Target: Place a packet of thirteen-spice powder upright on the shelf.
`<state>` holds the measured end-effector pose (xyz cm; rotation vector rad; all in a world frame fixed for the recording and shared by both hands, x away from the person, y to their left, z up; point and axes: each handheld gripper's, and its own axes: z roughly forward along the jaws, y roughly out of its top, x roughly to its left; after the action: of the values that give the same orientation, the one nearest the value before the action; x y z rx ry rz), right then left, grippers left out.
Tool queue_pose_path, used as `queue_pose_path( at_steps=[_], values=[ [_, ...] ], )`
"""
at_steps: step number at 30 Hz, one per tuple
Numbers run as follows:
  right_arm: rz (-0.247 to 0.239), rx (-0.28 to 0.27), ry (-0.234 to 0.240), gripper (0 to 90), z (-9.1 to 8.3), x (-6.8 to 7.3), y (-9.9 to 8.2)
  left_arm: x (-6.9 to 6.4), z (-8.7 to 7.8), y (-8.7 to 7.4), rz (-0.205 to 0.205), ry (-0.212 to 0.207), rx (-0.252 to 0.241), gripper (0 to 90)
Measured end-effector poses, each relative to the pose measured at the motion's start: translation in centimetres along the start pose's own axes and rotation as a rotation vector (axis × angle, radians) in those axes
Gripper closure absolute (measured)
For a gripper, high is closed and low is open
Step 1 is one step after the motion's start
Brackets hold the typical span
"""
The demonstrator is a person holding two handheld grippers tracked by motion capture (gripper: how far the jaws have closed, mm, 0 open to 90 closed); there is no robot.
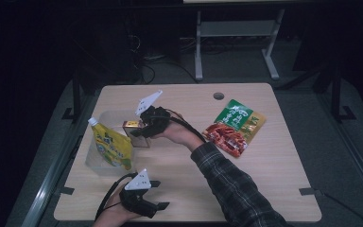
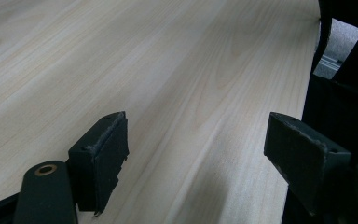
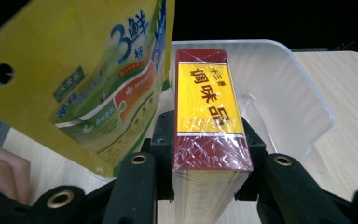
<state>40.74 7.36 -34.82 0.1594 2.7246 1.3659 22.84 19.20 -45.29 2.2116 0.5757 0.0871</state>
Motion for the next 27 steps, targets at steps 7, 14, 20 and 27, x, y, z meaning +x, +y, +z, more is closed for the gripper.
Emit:
queue_pose_path(
  at_steps=[7, 14, 20, 27],
  values=[
    [-0.002, -0.001, -0.003, 67.5, 0.2, -0.4, 0.3, -0.1, 0.1, 0.0, 0.003, -0.003, 0.003, 21.2],
    [0.004, -0.011, 0.009, 67.5, 0.8, -0.6, 1.2, -0.2, 0.1, 0.1, 0.01, -0.009, 0.006, 21.4],
    [0.003, -0.016, 0.02, 67.4, 1.7, -0.4, 1.3, -0.3, 0.3, 0.1, 0.015, -0.019, 0.013, 21.5],
    [0.027, -0.031, 0.029, 67.5, 2.9, -0.5, 1.7, -0.4, 0.3, 0.1, 0.023, -0.018, 0.009, 21.6]
  ],
)
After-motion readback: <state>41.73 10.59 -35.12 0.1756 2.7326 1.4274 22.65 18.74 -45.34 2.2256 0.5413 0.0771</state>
